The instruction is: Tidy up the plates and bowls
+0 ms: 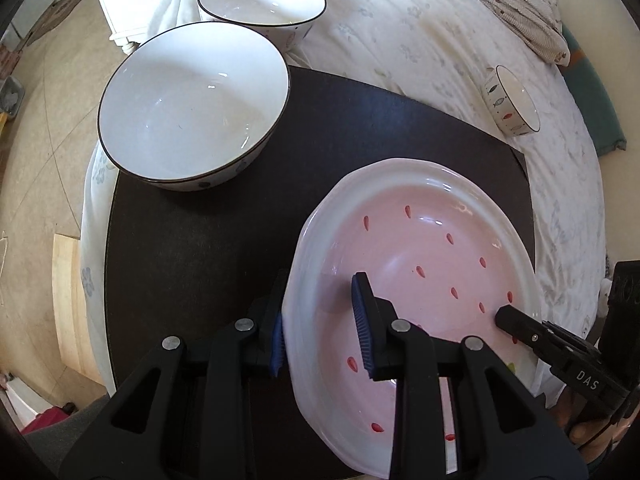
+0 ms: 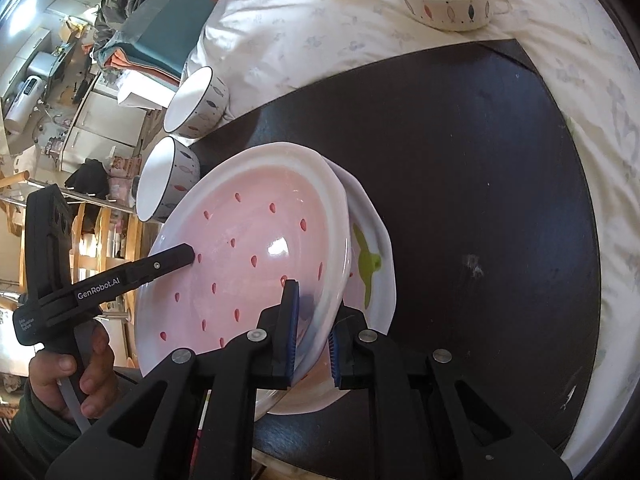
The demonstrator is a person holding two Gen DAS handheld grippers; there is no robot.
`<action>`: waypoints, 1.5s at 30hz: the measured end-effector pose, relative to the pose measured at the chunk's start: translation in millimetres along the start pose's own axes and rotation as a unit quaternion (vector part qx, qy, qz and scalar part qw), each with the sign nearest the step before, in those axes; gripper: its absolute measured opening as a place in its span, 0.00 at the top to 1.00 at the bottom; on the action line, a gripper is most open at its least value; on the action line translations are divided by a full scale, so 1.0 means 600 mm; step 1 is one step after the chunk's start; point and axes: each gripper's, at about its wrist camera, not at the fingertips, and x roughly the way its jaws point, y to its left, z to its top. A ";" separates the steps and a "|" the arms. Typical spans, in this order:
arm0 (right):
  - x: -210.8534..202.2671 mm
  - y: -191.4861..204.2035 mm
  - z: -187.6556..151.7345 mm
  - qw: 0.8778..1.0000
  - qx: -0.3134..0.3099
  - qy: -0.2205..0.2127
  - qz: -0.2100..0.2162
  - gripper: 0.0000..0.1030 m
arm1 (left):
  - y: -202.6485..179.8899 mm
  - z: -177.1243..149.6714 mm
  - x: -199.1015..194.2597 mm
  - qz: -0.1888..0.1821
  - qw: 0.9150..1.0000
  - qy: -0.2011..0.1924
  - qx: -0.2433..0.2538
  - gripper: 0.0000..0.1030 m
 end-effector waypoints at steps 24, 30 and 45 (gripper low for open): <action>0.013 -0.030 -0.015 0.998 0.043 0.036 -0.006 0.80 | -0.023 -0.033 0.029 0.053 0.996 0.013 0.072 0.69; 0.003 -0.051 -0.016 0.995 0.084 0.040 0.018 0.80 | -0.022 -0.039 0.031 0.054 0.995 0.015 0.077 0.66; -0.041 -0.017 -0.017 1.000 0.029 0.005 0.007 0.02 | -0.019 -0.043 0.023 0.076 0.993 -0.003 0.090 0.58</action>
